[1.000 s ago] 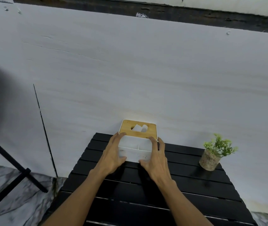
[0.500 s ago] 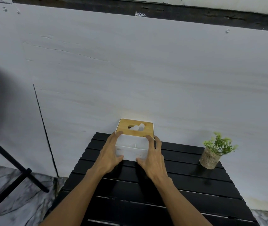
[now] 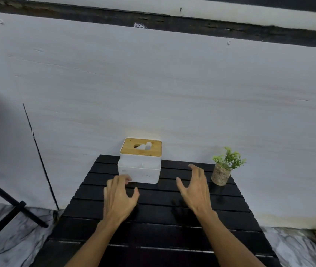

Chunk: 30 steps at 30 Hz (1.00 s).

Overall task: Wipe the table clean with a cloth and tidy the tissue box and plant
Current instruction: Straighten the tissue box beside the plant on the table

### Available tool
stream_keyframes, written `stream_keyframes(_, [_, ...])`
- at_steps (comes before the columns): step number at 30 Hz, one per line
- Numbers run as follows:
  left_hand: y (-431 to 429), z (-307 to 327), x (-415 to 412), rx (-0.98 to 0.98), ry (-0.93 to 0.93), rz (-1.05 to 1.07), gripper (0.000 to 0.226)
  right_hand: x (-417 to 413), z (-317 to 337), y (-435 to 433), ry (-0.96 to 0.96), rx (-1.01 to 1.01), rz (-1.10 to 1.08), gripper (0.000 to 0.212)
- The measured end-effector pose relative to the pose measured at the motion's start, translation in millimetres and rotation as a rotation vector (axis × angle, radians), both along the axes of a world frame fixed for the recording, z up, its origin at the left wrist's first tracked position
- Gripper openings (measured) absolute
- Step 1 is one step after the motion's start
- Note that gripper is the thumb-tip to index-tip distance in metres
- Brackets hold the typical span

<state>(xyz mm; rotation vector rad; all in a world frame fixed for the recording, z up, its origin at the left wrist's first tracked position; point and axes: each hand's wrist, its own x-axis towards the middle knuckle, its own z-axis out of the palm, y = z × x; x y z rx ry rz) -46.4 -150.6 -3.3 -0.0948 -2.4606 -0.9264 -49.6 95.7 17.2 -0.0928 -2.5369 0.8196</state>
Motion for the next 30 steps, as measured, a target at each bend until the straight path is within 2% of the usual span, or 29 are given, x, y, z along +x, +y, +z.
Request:
stream_keyframes(5, [38, -12, 16, -0.095, -0.086, -0.124, 0.022, 17, -2, 61, -0.020, -0.100, -0.151, 0.030])
stream_keyframes(7, [56, -15, 21, -0.141, -0.096, -0.153, 0.022, 21, -5, 82, -0.037, -0.132, -0.231, 0.026])
stream_keyframes(12, [83, -23, 24, -0.195, -0.077, -0.128, 0.017, 20, -15, 121, -0.088, -0.244, -0.310, 0.036])
stream_keyframes(17, [85, -28, 22, -0.252, -0.072, -0.120, 0.028, -2, -16, 135, -0.204, -0.261, -0.348, 0.074])
stream_keyframes(20, [85, -30, 22, -0.259, -0.049, -0.114, 0.025, -19, -17, 138, -0.215, -0.307, -0.355, 0.088])
stream_keyframes(22, [85, -32, 22, -0.262, -0.040, -0.109, 0.020, -28, -19, 140, -0.213, -0.354, -0.352, 0.090])
stream_keyframes(30, [86, -35, 20, -0.264, -0.034, -0.109, 0.018, -42, -16, 127, -0.129, -0.456, -0.304, 0.072])
